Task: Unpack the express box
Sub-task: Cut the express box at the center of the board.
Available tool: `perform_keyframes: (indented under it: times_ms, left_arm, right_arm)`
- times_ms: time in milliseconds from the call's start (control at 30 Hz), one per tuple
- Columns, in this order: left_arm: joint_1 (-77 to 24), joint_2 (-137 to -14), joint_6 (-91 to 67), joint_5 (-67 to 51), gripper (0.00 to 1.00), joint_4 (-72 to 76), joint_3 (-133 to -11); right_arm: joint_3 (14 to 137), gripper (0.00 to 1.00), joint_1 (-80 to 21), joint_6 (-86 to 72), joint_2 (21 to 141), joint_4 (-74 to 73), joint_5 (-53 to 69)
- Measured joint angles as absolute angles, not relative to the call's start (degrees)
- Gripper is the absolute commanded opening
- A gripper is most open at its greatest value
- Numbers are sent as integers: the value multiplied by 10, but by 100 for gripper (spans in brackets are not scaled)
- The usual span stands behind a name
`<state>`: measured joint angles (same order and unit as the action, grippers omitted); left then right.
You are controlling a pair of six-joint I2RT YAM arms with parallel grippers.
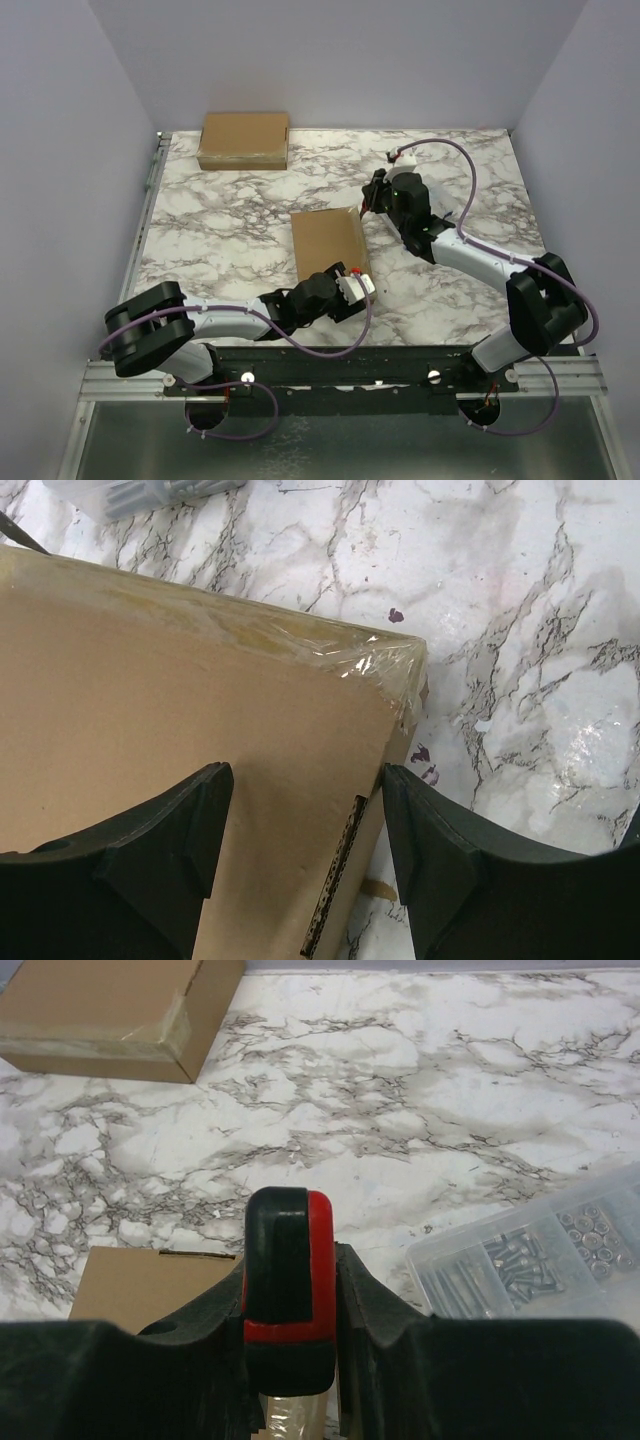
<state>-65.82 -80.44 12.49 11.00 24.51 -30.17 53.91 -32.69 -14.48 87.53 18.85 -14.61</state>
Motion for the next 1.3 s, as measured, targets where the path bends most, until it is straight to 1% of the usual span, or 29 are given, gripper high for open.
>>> perform_keyframes:
  times_ms: [700, 867, 1300]
  left_arm:
    - [-659, -808, 115, 113, 67, 279, -288]
    - [-659, -808, 113, 114, 67, 280, -286]
    - [-659, -808, 102, 114, 66, 282, -286]
  right_arm:
    - [539, 0, -345, -130, 875, 188, -182]
    - [539, 0, -345, -130, 860, 190, -184]
    - [539, 0, -346, -130, 865, 190, -184]
